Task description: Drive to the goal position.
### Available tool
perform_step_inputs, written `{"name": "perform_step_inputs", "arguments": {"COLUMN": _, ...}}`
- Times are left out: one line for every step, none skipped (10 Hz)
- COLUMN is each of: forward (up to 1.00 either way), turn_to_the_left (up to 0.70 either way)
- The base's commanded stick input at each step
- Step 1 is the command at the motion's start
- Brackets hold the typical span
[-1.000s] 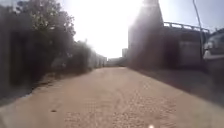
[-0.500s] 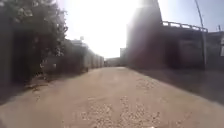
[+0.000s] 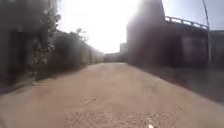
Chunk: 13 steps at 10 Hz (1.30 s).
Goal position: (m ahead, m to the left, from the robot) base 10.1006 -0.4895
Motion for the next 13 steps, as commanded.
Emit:
{"name": "perform_step_inputs", "arguments": {"forward": 1.0, "turn_to_the_left": 0.0}}
{"name": "perform_step_inputs", "arguments": {"forward": 1.0, "turn_to_the_left": 0.0}}
{"name": "perform_step_inputs", "arguments": {"forward": 1.0, "turn_to_the_left": 0.0}}
{"name": "perform_step_inputs", "arguments": {"forward": 1.0, "turn_to_the_left": 0.0}}
{"name": "perform_step_inputs", "arguments": {"forward": 1.0, "turn_to_the_left": 0.0}}
{"name": "perform_step_inputs", "arguments": {"forward": 1.0, "turn_to_the_left": 0.0}}
{"name": "perform_step_inputs", "arguments": {"forward": 1.0, "turn_to_the_left": 0.0}}
{"name": "perform_step_inputs", "arguments": {"forward": 1.0, "turn_to_the_left": 0.0}}
{"name": "perform_step_inputs", "arguments": {"forward": 1.0, "turn_to_the_left": 0.0}}
{"name": "perform_step_inputs", "arguments": {"forward": 1.0, "turn_to_the_left": 0.0}}
{"name": "perform_step_inputs", "arguments": {"forward": 1.0, "turn_to_the_left": 0.0}}
{"name": "perform_step_inputs", "arguments": {"forward": 1.0, "turn_to_the_left": 0.0}}
{"name": "perform_step_inputs", "arguments": {"forward": 1.0, "turn_to_the_left": 0.0}}
